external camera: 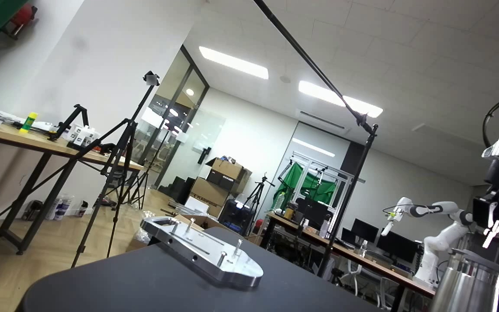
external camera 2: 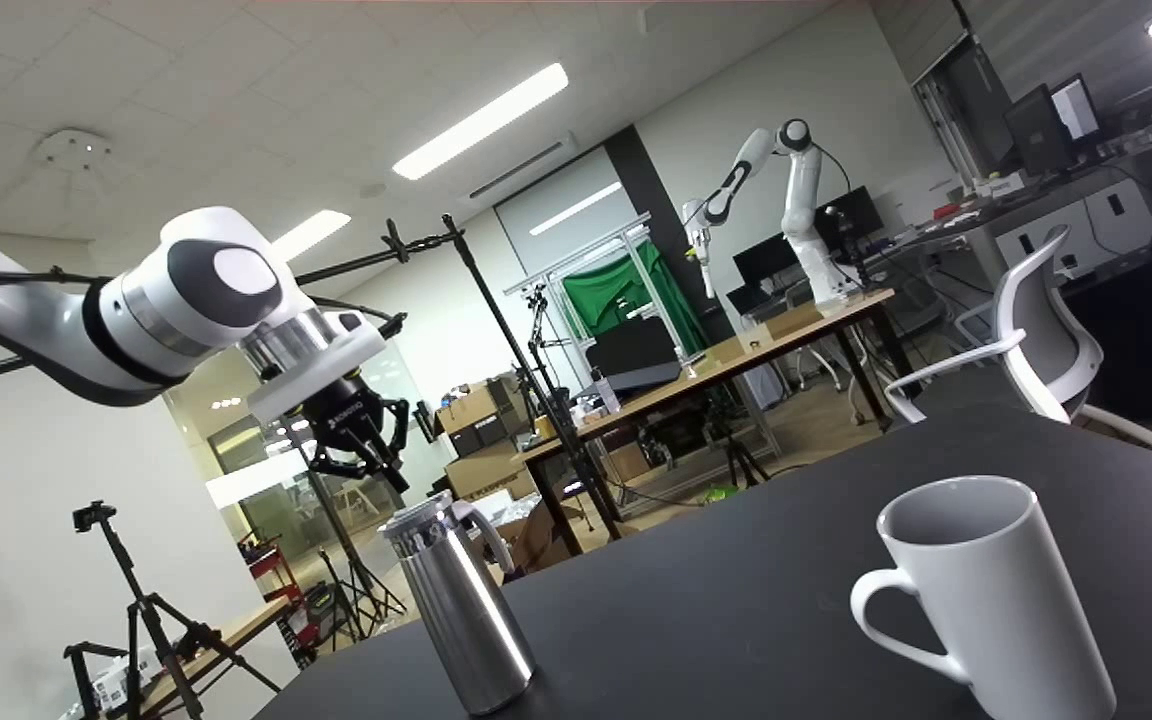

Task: Open and close the lid on the top of the flask

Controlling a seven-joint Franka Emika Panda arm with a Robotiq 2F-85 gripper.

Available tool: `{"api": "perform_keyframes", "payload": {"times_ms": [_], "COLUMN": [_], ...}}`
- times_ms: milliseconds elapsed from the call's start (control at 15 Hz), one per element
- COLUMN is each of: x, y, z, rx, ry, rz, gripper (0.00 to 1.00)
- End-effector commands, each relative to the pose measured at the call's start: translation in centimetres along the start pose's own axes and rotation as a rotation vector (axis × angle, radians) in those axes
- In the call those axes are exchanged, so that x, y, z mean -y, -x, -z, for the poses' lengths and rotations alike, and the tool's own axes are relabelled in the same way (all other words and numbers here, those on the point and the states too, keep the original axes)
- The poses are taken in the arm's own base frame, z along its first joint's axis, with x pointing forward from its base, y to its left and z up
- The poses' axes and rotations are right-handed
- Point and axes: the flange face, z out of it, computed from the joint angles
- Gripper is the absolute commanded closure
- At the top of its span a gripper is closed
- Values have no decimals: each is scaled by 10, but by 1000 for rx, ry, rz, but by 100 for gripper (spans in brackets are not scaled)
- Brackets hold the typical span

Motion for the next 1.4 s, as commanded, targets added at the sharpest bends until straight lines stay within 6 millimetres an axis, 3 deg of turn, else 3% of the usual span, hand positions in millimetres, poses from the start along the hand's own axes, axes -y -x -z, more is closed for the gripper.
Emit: {"api": "perform_keyframes", "payload": {"times_ms": [0,667,1200,1333], "x": [2,14,20,21], "y": [-3,-3,10,9], "z": [-7,-20,-47,-47], "rx": [-9,1,78,83], "ry": [-4,-15,34,46], "rz": [-3,25,103,116], "gripper": [100,100,100,100]}}
